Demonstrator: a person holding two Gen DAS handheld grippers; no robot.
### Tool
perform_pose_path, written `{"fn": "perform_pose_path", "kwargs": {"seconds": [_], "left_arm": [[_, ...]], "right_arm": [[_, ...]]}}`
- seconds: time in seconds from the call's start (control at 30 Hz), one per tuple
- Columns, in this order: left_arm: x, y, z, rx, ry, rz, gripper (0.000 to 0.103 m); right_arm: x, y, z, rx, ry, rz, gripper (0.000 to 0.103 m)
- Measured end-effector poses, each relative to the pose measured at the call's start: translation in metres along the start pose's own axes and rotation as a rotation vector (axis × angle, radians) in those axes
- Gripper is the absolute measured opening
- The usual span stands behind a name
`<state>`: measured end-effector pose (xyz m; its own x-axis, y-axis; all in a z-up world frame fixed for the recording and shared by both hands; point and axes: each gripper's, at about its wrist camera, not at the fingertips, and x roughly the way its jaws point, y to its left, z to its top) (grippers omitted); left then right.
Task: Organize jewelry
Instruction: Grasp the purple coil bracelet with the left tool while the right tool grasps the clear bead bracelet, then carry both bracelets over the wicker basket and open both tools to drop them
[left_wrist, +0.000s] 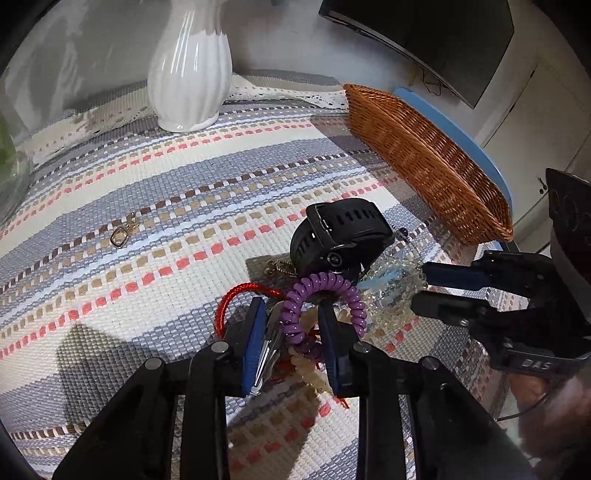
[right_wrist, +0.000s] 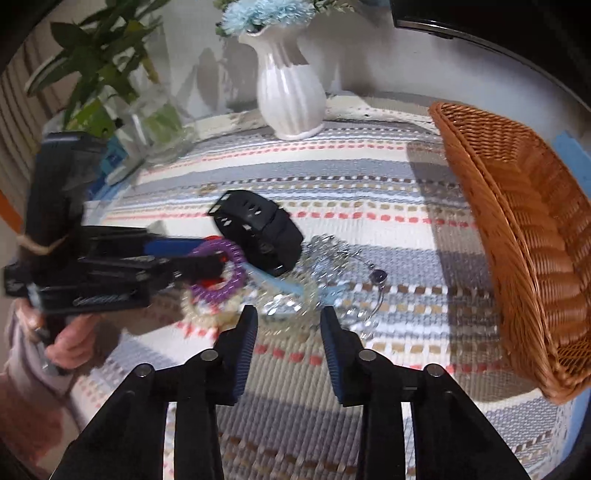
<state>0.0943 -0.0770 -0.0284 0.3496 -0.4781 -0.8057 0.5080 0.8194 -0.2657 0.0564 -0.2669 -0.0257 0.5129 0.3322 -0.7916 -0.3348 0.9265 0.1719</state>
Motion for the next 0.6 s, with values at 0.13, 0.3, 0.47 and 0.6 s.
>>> {"fn": "perform_pose_path", "kwargs": {"seconds": [0.13, 0.3, 0.47, 0.6], "left_arm": [[-0.008, -0.005, -0.001, 0.027, -0.040, 0.030, 0.010], [-0.031, -0.004, -0.001, 0.015, -0.095, 0.019, 0.009], [-0.064, -0.005, -0.002, 0.008, -0.152, 0.014, 0.009], [-0.088, -0.017, 0.004, 0.032, -0.186, 0.034, 0.009]], "right_arm": [[0.001, 0.005, 0.001, -0.023, -0.008, -0.061, 0.010], [-0.016, 0.008, -0.004, -0.039, -0.041, -0.047, 0.009], [-0.049, 0.027, -0.001, -0.081, -0.122, 0.012, 0.009], [-0.076, 0.037, 0.004, -0.093, -0.188, 0.021, 0.009]]}}
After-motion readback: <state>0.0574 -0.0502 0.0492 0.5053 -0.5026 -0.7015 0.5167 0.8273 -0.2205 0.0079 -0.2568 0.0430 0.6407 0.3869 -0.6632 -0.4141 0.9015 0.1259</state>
